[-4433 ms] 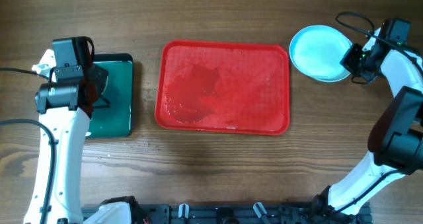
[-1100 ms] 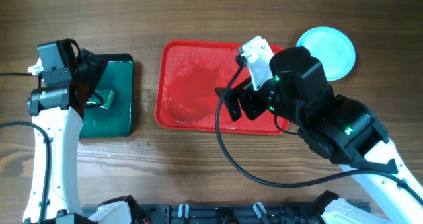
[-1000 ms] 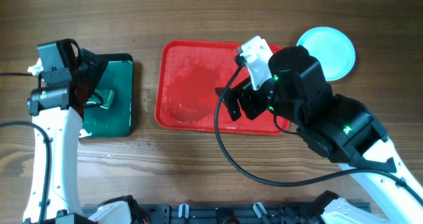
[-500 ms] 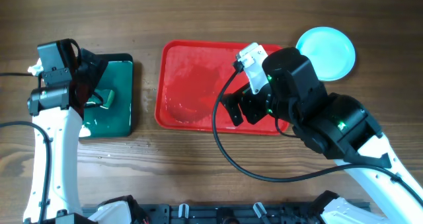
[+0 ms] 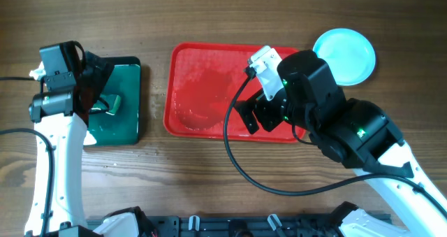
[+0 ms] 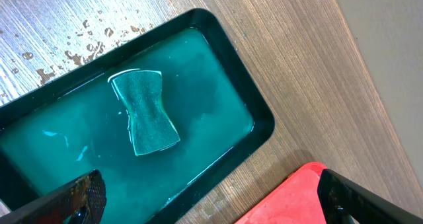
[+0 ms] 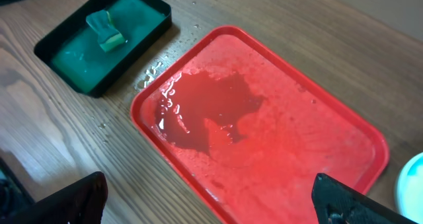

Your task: Clean dirty plates on tray and stack at the side

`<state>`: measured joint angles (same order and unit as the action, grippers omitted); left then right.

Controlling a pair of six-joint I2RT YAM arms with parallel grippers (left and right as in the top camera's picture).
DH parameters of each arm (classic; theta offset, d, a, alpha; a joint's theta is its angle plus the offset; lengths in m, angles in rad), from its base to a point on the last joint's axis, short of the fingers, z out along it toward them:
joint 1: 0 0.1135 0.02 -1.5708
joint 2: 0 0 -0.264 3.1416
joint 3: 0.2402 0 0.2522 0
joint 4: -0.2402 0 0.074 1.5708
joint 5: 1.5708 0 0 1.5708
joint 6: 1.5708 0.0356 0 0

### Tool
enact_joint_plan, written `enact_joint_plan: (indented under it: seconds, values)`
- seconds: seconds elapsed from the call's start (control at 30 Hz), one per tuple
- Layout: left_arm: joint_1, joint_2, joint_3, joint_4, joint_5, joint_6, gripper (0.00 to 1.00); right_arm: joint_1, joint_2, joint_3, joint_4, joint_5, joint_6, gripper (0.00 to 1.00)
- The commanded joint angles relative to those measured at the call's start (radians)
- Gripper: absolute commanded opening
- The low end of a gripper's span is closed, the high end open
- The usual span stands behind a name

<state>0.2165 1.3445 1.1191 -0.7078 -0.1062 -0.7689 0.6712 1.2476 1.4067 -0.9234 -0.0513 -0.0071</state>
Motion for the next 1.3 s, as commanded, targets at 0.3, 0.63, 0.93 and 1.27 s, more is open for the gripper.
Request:
enact_joint_plan:
  seconds: [0.3, 0.63, 0.93, 1.27]
  values:
    - [0.004, 0.005, -0.001, 0.000, 0.005, 0.005, 1.00, -0.145, -0.108, -0.009, -0.015, -0.001, 0.010, 1.00]
    - [0.005, 0.005, -0.001, 0.000, 0.005, 0.005, 1.00, -0.363, -0.391, -0.476, 0.301, -0.165, 0.009, 1.00]
    - [0.004, 0.005, -0.001, 0.000, 0.005, 0.005, 1.00, -0.498, -0.803, -1.098, 0.840, -0.302, 0.047, 1.00]
    - [0.004, 0.005, -0.001, 0.000, 0.005, 0.005, 1.00, -0.618, -1.189, -1.291, 0.904, -0.289, 0.089, 1.00]
